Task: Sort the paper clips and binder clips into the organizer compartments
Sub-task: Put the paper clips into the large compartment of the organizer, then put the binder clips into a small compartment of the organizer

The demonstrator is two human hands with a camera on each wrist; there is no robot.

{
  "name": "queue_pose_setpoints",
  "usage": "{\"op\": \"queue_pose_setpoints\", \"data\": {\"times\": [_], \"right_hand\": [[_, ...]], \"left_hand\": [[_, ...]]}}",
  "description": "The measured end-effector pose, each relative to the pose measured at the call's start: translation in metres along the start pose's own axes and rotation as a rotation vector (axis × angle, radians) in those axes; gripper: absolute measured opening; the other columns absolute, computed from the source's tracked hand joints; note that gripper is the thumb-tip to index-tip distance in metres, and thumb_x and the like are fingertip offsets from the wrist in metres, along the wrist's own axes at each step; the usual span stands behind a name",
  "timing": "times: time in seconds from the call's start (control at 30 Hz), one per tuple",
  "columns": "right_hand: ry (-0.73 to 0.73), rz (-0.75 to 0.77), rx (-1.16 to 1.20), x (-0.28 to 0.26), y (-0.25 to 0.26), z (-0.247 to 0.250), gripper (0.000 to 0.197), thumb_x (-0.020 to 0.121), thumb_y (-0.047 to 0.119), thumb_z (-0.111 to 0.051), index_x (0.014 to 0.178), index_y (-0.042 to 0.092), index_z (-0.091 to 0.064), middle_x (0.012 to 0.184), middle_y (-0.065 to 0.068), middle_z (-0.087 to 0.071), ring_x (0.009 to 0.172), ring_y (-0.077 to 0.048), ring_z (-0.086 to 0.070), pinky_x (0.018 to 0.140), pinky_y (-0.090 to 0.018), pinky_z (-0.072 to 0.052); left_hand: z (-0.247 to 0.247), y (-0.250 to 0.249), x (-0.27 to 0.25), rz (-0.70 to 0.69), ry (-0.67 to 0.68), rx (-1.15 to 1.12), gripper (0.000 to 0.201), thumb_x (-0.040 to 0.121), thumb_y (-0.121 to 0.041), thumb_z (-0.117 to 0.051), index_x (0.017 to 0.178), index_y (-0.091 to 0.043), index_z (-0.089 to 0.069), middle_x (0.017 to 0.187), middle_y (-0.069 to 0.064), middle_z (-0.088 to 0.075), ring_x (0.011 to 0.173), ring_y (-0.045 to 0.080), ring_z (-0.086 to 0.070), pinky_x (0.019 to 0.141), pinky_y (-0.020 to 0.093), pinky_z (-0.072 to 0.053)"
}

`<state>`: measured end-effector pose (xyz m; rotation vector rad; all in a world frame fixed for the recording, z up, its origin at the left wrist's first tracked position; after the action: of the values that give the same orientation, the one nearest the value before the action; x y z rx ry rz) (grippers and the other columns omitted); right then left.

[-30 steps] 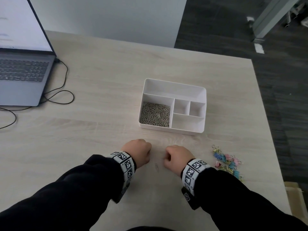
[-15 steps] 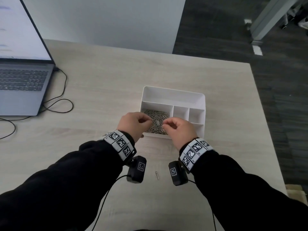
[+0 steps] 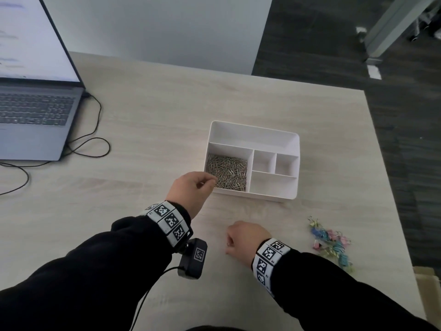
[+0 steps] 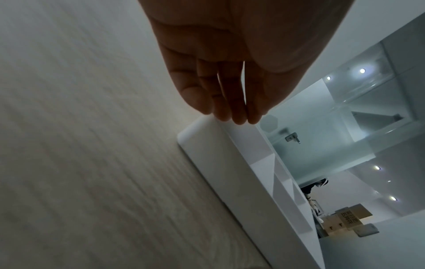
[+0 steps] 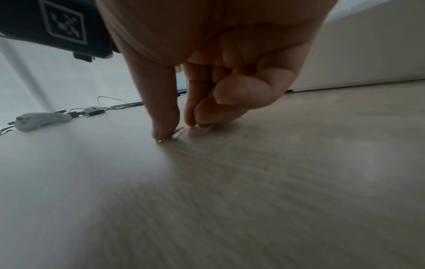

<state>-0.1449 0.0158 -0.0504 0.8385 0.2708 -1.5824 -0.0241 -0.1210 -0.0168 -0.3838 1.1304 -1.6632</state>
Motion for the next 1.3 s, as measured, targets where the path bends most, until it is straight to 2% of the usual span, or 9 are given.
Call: {"op": "queue_pose_setpoints", "data": {"times": [0.23, 0.37, 0.43, 0.53, 0.73, 0.9, 1.07, 1.17, 1.3], "right_hand": [[-0.017, -0.015, 0.041, 0.003, 0.005, -0.003, 0.012, 0.082, 0.027, -0.056, 0.088, 0.022, -0.064, 0.104, -0.004, -0.067, 0.099, -0.027, -0.062, 0.084, -0.032, -0.048], [-0.059, -0.023, 0.089, 0.0, 0.005, 0.01, 0.008, 0.078, 0.028, -0.058, 0.074, 0.024, -0.053, 0.091, 0.002, -0.061, 0.086, -0.022, -0.058, 0.071, -0.026, -0.039], [-0.18, -0.053, 0.212, 0.0, 0.001, 0.024, 0.019, 0.076, 0.028, -0.061, 0.065, 0.023, -0.046, 0.076, 0.006, -0.055, 0.074, -0.019, -0.054, 0.065, -0.026, -0.035], [-0.466, -0.124, 0.484, 0.001, -0.008, 0.05, 0.014, 0.077, 0.023, -0.067, 0.069, 0.02, -0.056, 0.066, 0.006, -0.062, 0.063, -0.012, -0.057, 0.059, -0.024, -0.043], [-0.674, -0.105, 0.771, -0.002, -0.026, 0.086, 0.004, 0.085, 0.024, -0.069, 0.086, 0.028, -0.069, 0.08, 0.01, -0.07, 0.076, -0.006, -0.066, 0.073, -0.03, -0.059], [-0.682, -0.148, 0.698, -0.038, -0.055, 0.067, 0.005, 0.089, 0.026, -0.064, 0.088, 0.027, -0.068, 0.08, 0.015, -0.066, 0.07, -0.001, -0.062, 0.063, -0.015, -0.048], [-0.719, -0.29, 0.673, -0.088, -0.114, 0.025, 0.005, 0.085, 0.026, -0.065, 0.089, 0.028, -0.069, 0.085, 0.012, -0.066, 0.06, -0.002, -0.054, 0.068, -0.024, -0.049], [-0.764, -0.388, 0.726, -0.123, -0.156, 0.005, 0.006, 0.086, 0.025, -0.065, 0.09, 0.028, -0.068, 0.091, 0.009, -0.064, 0.07, -0.008, -0.06, 0.074, -0.032, -0.055], [-0.786, -0.528, 0.678, -0.168, -0.206, -0.019, 0.009, 0.088, 0.028, -0.064, 0.097, 0.029, -0.066, 0.099, 0.007, -0.061, 0.075, 0.0, -0.054, 0.075, -0.022, -0.044]], "left_hand": [[0.004, 0.022, -0.021, 0.064, 0.055, 0.021, 0.012, 0.086, -0.024, -0.065, 0.092, -0.031, -0.072, 0.071, -0.017, -0.063, 0.061, 0.0, -0.056, 0.066, 0.017, -0.043], [0.004, 0.028, -0.03, 0.069, 0.076, 0.043, 0.013, 0.086, -0.025, -0.064, 0.094, -0.033, -0.071, 0.077, -0.016, -0.064, 0.065, 0.003, -0.057, 0.069, 0.018, -0.045], [0.005, 0.031, -0.035, 0.083, 0.088, 0.05, 0.013, 0.086, -0.026, -0.064, 0.095, -0.033, -0.071, 0.077, -0.016, -0.063, 0.064, 0.002, -0.056, 0.069, 0.019, -0.045], [0.004, 0.032, -0.042, 0.078, 0.12, 0.077, 0.014, 0.087, -0.027, -0.063, 0.097, -0.034, -0.07, 0.081, -0.017, -0.064, 0.067, 0.0, -0.057, 0.072, 0.02, -0.045], [-0.009, 0.019, -0.053, 0.05, 0.174, 0.124, 0.016, 0.087, -0.028, -0.062, 0.099, -0.034, -0.069, 0.086, -0.016, -0.064, 0.073, 0.002, -0.059, 0.074, 0.02, -0.044], [-0.035, 0.008, -0.059, 0.01, 0.251, 0.164, 0.017, 0.087, -0.028, -0.063, 0.101, -0.035, -0.068, 0.089, -0.015, -0.064, 0.072, 0.001, -0.058, 0.074, 0.019, -0.045], [-0.077, -0.002, -0.064, -0.05, 0.391, 0.291, 0.025, 0.085, -0.03, -0.065, 0.109, -0.036, -0.065, 0.098, -0.015, -0.06, 0.072, 0.0, -0.056, 0.075, 0.018, -0.043], [-0.106, -0.015, -0.069, -0.114, 0.49, 0.377, 0.034, 0.083, -0.031, -0.067, 0.116, -0.034, -0.061, 0.106, -0.011, -0.053, 0.072, 0.002, -0.056, 0.078, 0.02, -0.044], [-0.145, -0.034, -0.079, -0.191, 0.602, 0.51, 0.055, 0.075, -0.042, -0.067, 0.127, -0.039, -0.049, 0.125, -0.014, -0.041, 0.08, 0.009, -0.062, 0.083, 0.032, -0.052]]}}
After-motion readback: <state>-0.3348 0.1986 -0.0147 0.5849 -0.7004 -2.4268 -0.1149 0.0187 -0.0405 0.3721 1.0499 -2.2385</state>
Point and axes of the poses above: each hand's wrist, its own x-axis towards the middle knuckle, its own z-axis out of the back of the hand, y = z × x, the point moved 1 cm from there along x, towards the middle knuckle
